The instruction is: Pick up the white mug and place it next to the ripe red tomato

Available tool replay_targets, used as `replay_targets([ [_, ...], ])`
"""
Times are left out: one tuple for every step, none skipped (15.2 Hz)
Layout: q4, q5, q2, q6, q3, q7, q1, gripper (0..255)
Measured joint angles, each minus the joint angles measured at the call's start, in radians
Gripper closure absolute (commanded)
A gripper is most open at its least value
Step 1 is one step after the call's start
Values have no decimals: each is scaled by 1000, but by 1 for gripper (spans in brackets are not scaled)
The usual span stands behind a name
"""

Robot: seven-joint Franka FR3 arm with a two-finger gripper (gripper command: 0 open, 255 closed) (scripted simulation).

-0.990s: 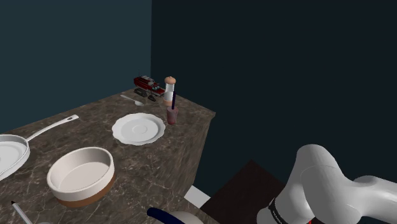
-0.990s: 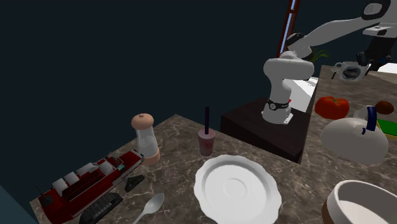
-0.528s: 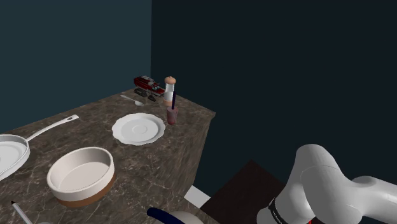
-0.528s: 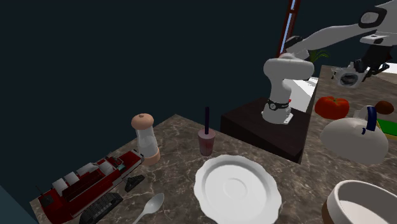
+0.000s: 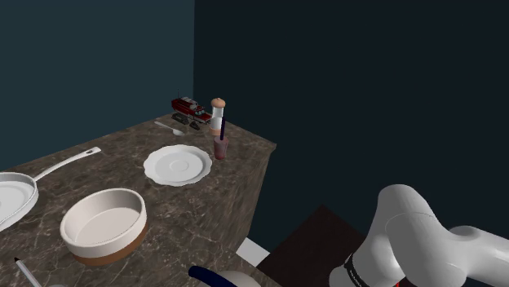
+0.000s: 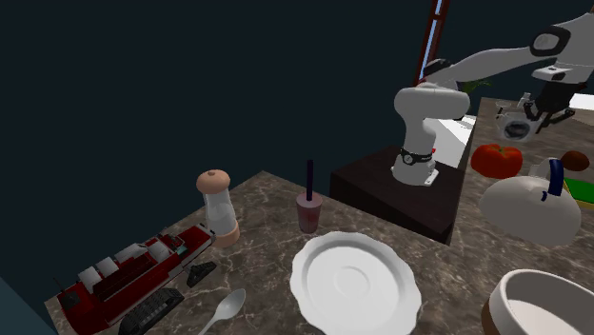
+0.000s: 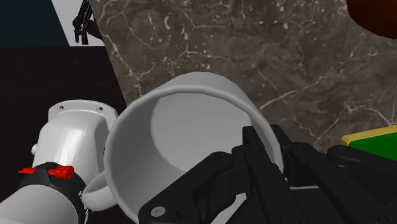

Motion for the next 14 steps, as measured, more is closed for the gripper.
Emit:
replay_targets([
  [-12,10,-9,4,11,1,8,255],
  [-26,22,-20,7,22,4,19,255],
  [-37,34,-27,12,35,4,24,255],
  [-43,46,-31,17,47,5,26,255],
  [-55,57,-39,22,60,4,33,255],
  [-59,68,-43,26,71,6,36,255],
  [-67,81,-51,30,84,10,43,255],
  [-74,94,-56,35,97,12,47,255],
  [-84,105,-62,39,110,10,53,255],
  [-96,115,-69,44,122,10,60,255],
  [-102,129,-74,48,136,13,66,255],
  [-108,144,-79,54,152,15,70,255],
  [-115,157,-85,57,165,20,78,255],
  [-123,172,-91,62,181,22,86,255],
])
